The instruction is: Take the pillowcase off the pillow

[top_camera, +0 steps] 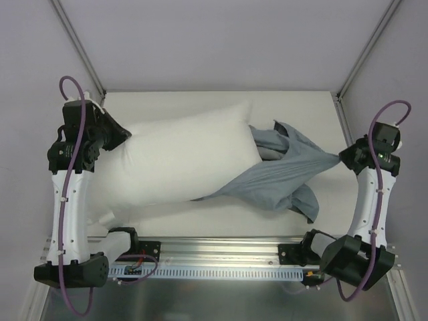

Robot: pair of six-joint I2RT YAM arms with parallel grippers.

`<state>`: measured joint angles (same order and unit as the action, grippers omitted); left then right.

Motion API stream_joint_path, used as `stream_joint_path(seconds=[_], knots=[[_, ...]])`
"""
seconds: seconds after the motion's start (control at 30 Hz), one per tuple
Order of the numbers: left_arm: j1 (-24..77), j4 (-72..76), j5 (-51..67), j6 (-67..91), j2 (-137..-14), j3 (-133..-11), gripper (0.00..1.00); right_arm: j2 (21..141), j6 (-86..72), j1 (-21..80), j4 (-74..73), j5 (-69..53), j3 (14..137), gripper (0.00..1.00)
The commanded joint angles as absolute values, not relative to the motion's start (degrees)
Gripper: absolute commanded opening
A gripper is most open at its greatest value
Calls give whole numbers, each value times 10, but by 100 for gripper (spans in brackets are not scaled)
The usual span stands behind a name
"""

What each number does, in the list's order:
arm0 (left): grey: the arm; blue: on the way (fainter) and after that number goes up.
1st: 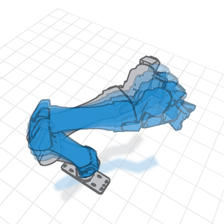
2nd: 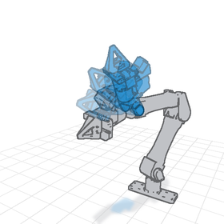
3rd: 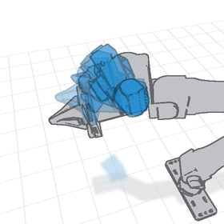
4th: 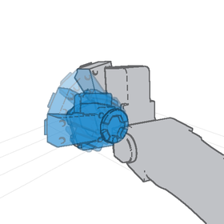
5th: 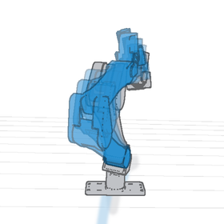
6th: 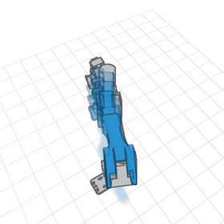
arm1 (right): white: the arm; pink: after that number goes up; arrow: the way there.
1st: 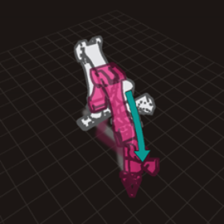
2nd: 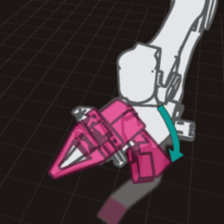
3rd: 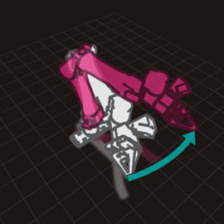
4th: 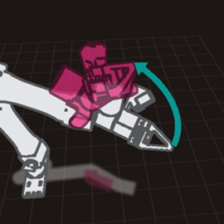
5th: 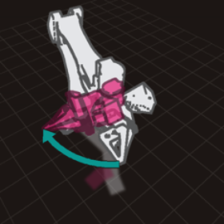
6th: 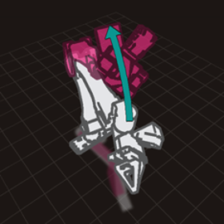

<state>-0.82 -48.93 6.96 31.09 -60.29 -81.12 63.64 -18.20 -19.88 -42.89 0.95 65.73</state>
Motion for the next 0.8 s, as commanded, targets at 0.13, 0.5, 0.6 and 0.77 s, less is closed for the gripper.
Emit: stream_joint_path(seconds=[0.13, 0.5, 0.6, 0.77], knots=[[-50, -421, 80, 334, -611, -828, 0, 599, -160, -172, -366, -67, 661, 1], [-48, -413, 61, 328, -637, -821, 0, 540, -120, -3, -398, -10, 597, 1], [-47, -404, 69, 334, -642, -814, 0, 539, -113, 76, -404, -4, 561, 1], [-47, -401, 70, 329, -647, -816, 0, 555, -112, 228, -391, 55, 508, 70]])
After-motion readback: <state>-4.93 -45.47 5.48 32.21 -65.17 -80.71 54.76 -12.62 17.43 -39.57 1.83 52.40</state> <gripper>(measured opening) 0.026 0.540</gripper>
